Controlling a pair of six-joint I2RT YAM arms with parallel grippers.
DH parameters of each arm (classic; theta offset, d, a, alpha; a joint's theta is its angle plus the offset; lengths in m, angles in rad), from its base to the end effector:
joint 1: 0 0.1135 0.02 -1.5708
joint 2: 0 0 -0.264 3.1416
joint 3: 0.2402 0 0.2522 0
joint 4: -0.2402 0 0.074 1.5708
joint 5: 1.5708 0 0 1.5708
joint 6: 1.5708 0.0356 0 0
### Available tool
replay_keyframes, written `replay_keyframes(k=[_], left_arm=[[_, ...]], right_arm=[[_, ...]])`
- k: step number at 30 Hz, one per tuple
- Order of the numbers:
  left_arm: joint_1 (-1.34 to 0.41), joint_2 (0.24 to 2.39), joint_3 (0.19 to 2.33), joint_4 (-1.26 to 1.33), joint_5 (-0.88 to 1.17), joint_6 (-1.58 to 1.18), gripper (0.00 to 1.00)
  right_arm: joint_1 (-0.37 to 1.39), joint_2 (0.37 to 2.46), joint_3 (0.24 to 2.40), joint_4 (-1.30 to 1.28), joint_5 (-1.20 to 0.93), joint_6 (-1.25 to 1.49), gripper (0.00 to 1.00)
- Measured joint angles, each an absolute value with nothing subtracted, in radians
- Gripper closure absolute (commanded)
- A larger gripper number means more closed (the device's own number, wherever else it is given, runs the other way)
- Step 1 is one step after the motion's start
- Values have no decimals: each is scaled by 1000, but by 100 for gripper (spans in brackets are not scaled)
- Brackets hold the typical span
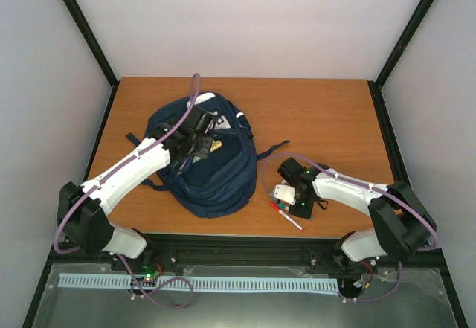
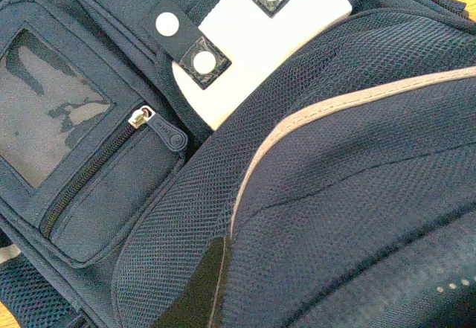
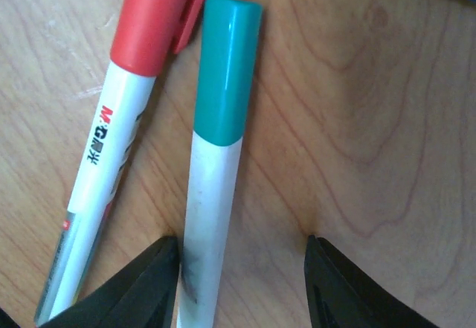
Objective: Pack the student bag
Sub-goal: Pick up the stationery from the center of the board.
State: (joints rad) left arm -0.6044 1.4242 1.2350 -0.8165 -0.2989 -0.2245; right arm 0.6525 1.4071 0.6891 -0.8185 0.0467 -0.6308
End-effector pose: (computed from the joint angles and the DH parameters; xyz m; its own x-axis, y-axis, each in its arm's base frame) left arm 0.2455 -0.1568 0.2963 -0.7695 0.2729 -0.5774 0.2483 0.9608 0.1232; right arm 0.1636 0.1230 0.1485 -0.2843 -0.9587 -0.0002 -0.9571 0.2839 -0.0579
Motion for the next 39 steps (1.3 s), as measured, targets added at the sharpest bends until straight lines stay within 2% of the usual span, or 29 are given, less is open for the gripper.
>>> replay_keyframes(k=[9,15,28,39], left_arm=[[-604,1424,1235,-817,-300,-224,97],[-604,1424,1235,-817,-300,-224,97],[-604,1424,1235,-817,-298,-224,97],[-604,1429,1235,-817,-295,-224,97]], right_arm=[[631,1443,715,-811,35,-640,81],[623,1469,735,-814,12,-641,94],[590,1464,748,-821,20,-636,97],[621,1309,880,-872,-3,-694,97]])
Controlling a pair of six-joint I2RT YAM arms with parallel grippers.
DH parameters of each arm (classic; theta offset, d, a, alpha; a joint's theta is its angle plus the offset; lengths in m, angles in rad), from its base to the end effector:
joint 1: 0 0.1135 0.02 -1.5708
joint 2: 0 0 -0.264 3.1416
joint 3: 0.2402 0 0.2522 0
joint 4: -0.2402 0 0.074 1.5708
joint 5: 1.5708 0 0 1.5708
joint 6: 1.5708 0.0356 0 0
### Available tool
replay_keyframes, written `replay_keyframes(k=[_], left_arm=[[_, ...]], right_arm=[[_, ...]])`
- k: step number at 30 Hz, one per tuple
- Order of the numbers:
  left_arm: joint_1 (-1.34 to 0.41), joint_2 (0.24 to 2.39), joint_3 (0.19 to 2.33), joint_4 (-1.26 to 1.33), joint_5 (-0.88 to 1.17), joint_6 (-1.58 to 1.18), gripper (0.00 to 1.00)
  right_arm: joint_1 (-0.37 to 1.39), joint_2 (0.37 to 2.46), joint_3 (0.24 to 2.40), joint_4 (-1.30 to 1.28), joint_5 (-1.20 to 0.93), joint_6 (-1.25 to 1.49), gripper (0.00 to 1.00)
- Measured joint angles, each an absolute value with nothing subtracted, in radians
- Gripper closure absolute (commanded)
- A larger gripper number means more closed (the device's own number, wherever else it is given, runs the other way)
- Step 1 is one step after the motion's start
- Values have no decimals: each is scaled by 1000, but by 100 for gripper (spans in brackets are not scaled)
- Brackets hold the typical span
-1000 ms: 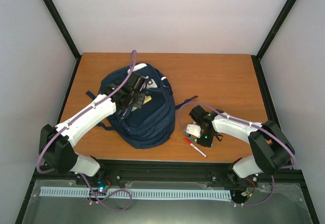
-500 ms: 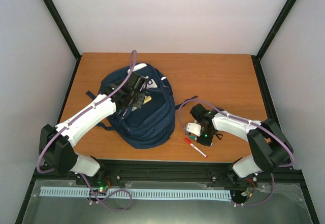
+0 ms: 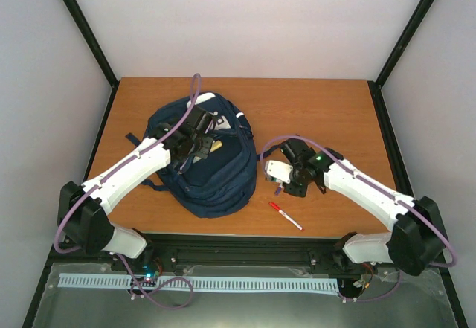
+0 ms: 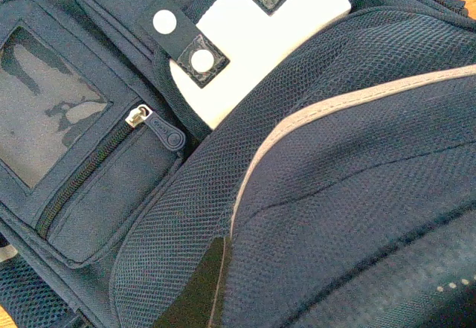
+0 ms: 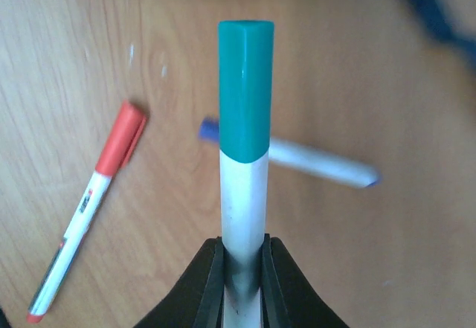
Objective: Pack the student bag
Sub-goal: Pick up the stationery from the center of the board, then place the stationery in the student bag.
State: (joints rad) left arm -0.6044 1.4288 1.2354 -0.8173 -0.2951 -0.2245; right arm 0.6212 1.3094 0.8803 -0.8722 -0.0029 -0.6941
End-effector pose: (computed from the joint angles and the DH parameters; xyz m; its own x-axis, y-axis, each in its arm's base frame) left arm 0.2461 -0.1574 0.2951 -0.7724 0.2746 -0.5728 0.2509 0.9603 0.1219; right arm 0.1859 0.1332 0.2155 -0.2298 -0.9511 -0.2064 -0.9492 0.2658 -0.1682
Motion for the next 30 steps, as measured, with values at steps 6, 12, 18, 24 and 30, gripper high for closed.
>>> replay_keyframes(k=[6,12,18,24,30], left_arm=[[-604,1429,1235,-817,-295,-224,97],[-604,1429,1235,-818,-295,-224,97],[-604,1429,1235,-818,-291,-224,97],[-604,1429,1235,-820,-284,-225,97],[-604,1429,1235,-821,-281,-225,97]], right_arm=[[740,1274,1082,-862,53,-788,97],[889,1280,1144,-770,176,-931,97],[993,1396,1201,-661,300,-1060,97],[1039,1510,1205,-501,398,-1171,97],[1044,1604,1205,-334,447,-1269,97]])
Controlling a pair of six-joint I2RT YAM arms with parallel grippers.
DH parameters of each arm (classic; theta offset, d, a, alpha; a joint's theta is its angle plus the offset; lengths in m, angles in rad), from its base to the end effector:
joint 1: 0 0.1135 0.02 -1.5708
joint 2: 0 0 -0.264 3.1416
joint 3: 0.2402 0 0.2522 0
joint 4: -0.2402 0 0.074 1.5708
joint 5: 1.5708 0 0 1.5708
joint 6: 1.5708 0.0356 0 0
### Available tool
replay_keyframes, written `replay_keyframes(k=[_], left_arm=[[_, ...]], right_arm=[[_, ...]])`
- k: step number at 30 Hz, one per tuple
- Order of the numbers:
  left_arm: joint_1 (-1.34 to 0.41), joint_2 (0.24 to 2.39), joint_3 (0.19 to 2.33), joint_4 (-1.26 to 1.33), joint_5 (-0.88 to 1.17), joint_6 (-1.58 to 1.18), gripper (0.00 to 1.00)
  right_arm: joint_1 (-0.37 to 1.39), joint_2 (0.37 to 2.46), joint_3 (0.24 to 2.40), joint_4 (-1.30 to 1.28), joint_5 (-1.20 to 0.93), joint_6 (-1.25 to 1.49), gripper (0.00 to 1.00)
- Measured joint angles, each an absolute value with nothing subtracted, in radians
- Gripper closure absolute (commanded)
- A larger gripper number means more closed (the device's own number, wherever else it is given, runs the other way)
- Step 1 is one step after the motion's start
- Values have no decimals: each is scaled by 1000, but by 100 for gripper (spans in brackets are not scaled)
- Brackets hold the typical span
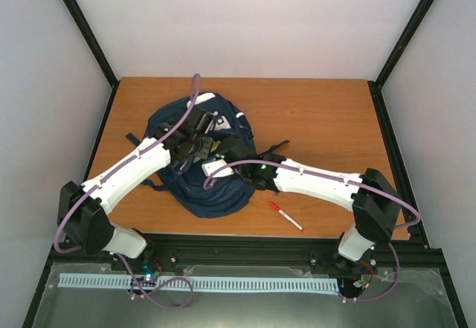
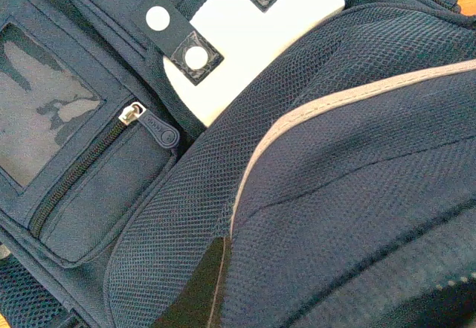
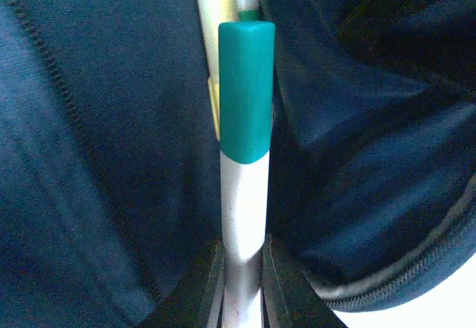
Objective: Pack the student bag
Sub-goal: Place the stationery in the student bag.
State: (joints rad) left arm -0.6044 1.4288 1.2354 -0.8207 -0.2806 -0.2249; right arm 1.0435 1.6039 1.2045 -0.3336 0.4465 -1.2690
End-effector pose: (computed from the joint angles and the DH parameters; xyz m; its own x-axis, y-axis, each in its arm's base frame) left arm 0.2457 -0.1577 0.2948 -0.7759 0.2755 -0.5675 0.2591 0.9594 0.1114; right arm 0.1927 0.3004 0.2664 0.4900 -0.8700 0.0550 -0.5052 -0.3347 -0.7955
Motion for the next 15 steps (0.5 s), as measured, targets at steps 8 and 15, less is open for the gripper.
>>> replay_keyframes(k=[8,15], left_arm=[[-604,1429,1235,-821,-281,-225,97],[-604,1428,1236,-822,-281,-226,96]], right_arm=[[1045,1650,1173,-177,458,-1335,77],[1045,1650,1155,-138,458,-1334,75]])
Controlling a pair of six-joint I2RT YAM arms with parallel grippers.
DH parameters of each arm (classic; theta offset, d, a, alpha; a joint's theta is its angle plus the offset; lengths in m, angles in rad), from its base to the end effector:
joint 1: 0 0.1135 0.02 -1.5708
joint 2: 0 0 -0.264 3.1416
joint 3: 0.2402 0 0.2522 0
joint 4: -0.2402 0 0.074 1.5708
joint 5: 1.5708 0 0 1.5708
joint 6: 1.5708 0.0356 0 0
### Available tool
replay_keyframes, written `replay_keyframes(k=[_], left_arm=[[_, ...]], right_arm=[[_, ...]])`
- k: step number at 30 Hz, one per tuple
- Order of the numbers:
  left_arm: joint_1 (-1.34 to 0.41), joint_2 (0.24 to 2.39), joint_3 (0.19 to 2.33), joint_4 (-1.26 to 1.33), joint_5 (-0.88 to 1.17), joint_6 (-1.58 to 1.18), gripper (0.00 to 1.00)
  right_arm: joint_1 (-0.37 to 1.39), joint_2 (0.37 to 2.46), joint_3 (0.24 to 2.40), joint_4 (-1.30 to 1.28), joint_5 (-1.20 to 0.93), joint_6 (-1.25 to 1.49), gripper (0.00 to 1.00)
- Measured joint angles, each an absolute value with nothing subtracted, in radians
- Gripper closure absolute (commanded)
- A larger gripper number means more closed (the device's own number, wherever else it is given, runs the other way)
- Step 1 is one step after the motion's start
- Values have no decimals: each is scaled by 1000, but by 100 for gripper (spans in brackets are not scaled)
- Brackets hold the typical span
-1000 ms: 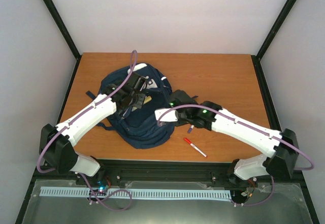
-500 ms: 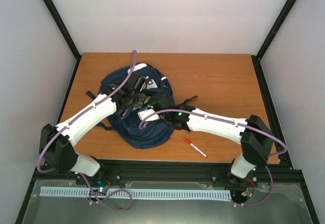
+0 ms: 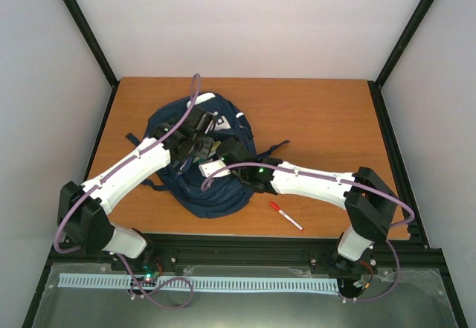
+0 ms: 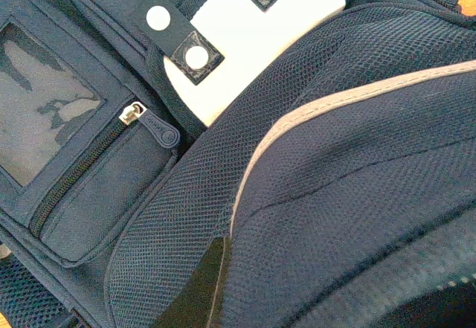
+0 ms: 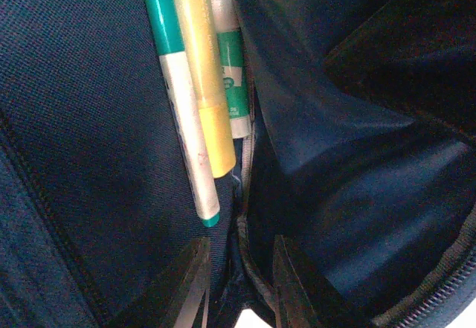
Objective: Pack the student bag
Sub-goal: Place the stationery in the student bag, then pick up the stationery from the center of the board.
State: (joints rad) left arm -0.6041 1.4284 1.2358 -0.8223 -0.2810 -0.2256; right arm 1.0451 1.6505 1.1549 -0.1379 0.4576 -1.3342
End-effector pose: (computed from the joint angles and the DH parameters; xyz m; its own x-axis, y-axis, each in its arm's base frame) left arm 0.2456 -0.1575 0.2949 -0.7765 0.2748 -0.5670 0.2582 0.9596 0.1115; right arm 0.1995 0.3125 0.2502 0.5110 -0.8571 0.0653 -0.4288 -0.3201 -0.8448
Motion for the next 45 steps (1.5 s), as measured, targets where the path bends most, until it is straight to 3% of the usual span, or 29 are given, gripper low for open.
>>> replay_keyframes(k=[8,16,28,37,45], left_arm=[[-604,1428,1237,-824,-282,-226,96],[-604,1429,1237,-824,-286,-226,96],[-604,1432,1237,-824,-310,-226,96],[-604,1439,1242,-828,-310,-226,96],[-604,1439,1245,-830,-310,-225,95]], right_arm=[[1045,1615,1157,-229,393,-1222,74],[1037,1428,1151,-425,234,-1039,73],[877,1229,926,-692,17,-847,57],[869,1222,794,-863,-54,-828,51],[869,1354,733,-871,-58,-797,48]])
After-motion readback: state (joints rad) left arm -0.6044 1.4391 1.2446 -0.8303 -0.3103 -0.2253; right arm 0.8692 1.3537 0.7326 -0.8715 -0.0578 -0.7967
